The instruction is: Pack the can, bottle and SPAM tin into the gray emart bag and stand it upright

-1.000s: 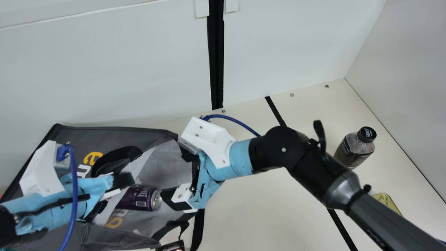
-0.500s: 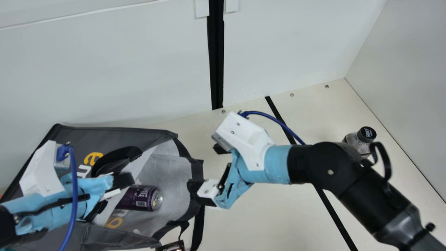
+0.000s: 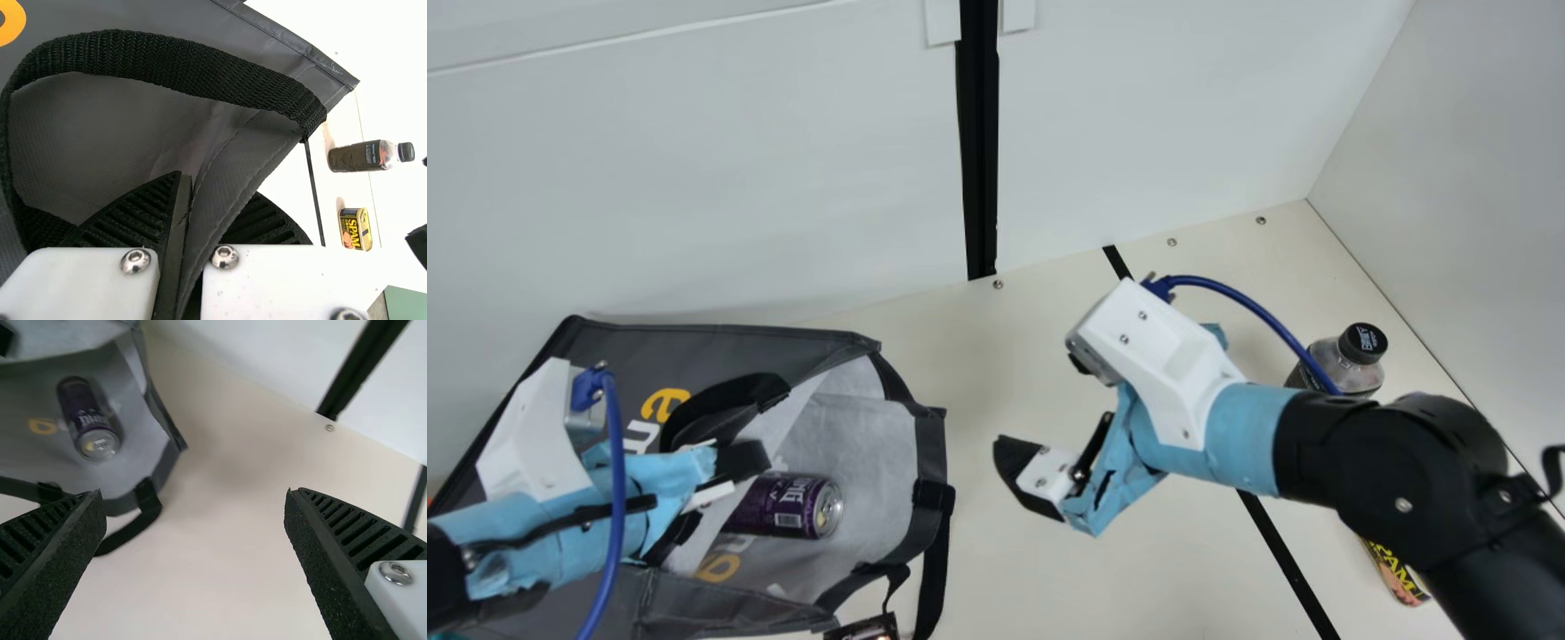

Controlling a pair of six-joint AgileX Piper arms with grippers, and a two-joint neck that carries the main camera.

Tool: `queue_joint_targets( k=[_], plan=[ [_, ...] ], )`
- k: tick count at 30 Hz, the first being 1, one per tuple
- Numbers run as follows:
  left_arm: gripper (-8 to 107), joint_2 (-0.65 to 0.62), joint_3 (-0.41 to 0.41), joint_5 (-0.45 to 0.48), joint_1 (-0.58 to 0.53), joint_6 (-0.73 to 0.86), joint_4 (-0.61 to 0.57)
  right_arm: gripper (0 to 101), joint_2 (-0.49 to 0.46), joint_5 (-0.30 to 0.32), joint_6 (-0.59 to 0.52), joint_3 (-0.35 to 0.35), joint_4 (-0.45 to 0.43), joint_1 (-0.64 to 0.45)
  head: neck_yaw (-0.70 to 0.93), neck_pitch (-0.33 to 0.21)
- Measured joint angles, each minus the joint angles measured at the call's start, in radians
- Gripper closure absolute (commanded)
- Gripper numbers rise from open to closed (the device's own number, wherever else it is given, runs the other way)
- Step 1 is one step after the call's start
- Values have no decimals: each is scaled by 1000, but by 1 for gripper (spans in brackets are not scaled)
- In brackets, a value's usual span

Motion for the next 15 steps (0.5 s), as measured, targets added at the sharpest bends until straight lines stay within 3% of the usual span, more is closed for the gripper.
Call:
queue_joint_targets(
  k=[15],
  plan=[
    [107, 0, 0, 0, 0, 0, 0, 6, -117, 109, 78, -36, -274, -68, -2, 0]
  ],
)
